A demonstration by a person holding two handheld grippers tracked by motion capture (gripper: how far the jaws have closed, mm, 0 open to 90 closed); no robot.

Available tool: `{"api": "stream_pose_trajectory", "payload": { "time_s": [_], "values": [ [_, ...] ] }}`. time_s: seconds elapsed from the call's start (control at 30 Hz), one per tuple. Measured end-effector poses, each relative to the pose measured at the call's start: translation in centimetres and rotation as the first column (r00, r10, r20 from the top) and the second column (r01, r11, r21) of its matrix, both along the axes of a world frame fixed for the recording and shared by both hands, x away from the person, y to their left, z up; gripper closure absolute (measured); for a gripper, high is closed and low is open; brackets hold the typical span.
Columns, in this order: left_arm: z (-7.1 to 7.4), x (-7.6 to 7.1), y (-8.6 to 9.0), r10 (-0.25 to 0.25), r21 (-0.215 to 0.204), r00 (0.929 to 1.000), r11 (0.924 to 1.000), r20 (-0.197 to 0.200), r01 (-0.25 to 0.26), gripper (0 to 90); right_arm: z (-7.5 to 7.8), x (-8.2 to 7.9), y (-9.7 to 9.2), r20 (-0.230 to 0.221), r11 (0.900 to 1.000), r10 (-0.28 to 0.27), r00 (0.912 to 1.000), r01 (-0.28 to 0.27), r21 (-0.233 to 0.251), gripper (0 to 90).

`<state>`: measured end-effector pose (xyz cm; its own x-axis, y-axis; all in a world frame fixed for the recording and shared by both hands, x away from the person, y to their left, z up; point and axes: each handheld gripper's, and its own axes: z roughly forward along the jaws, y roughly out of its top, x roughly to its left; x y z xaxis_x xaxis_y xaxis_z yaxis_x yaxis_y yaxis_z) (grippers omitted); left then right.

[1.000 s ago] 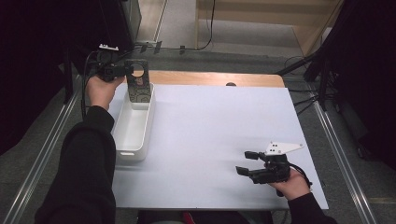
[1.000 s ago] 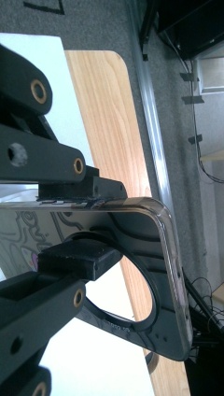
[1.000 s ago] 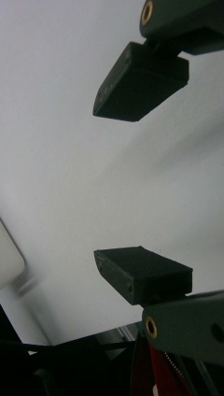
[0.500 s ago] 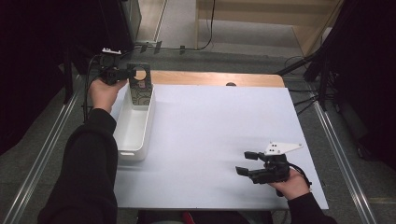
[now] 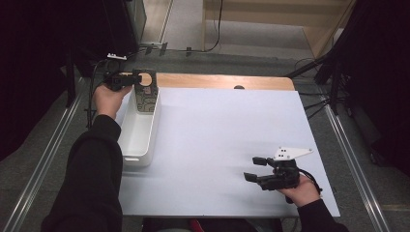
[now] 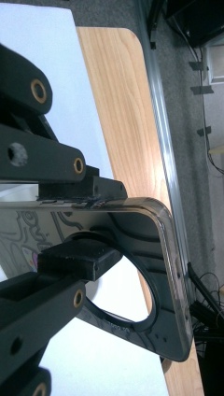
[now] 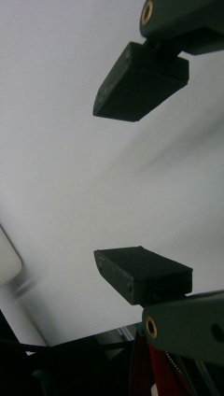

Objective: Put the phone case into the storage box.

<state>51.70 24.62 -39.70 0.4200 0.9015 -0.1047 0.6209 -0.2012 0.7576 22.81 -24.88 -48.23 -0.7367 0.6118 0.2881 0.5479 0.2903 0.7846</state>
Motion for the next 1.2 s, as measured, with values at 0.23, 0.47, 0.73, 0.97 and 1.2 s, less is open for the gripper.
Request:
{"api": "stream_pose_trajectory", "payload": {
  "time_s": [0.23,0.47,0.73,0.97,1.2],
  "values": [
    [-0.3,-0.1,0.0,-0.003,0.011,0.9999,0.9999,-0.011,0.003,70.3,0.0,-0.1,0.0,0.001,1.0000,-0.001,1.0000,0.001,0.002,25.4],
    [-0.9,-0.2,0.3,0.007,0.003,0.9999,1.0000,-0.015,-0.007,70.1,0.0,0.1,0.1,0.003,1.0000,0.004,1.0000,-0.004,0.002,25.4],
    [-1.1,0.0,0.2,-0.002,-0.006,0.9999,1.0000,-0.014,0.002,67.1,0.0,0.0,0.2,0.005,1.0000,0.006,1.0000,-0.006,0.000,25.4],
    [-1.3,0.2,0.1,-0.019,0.008,0.9997,0.9998,-0.013,0.019,57.7,0.0,0.0,0.2,0.003,1.0000,0.002,1.0000,-0.002,-0.002,25.4],
    [-1.4,0.2,-0.1,-0.015,0.011,0.9996,0.9998,-0.025,0.015,46.8,0.0,0.0,0.2,0.000,1.0000,0.001,1.0000,-0.001,-0.001,25.4]
  ]
}}
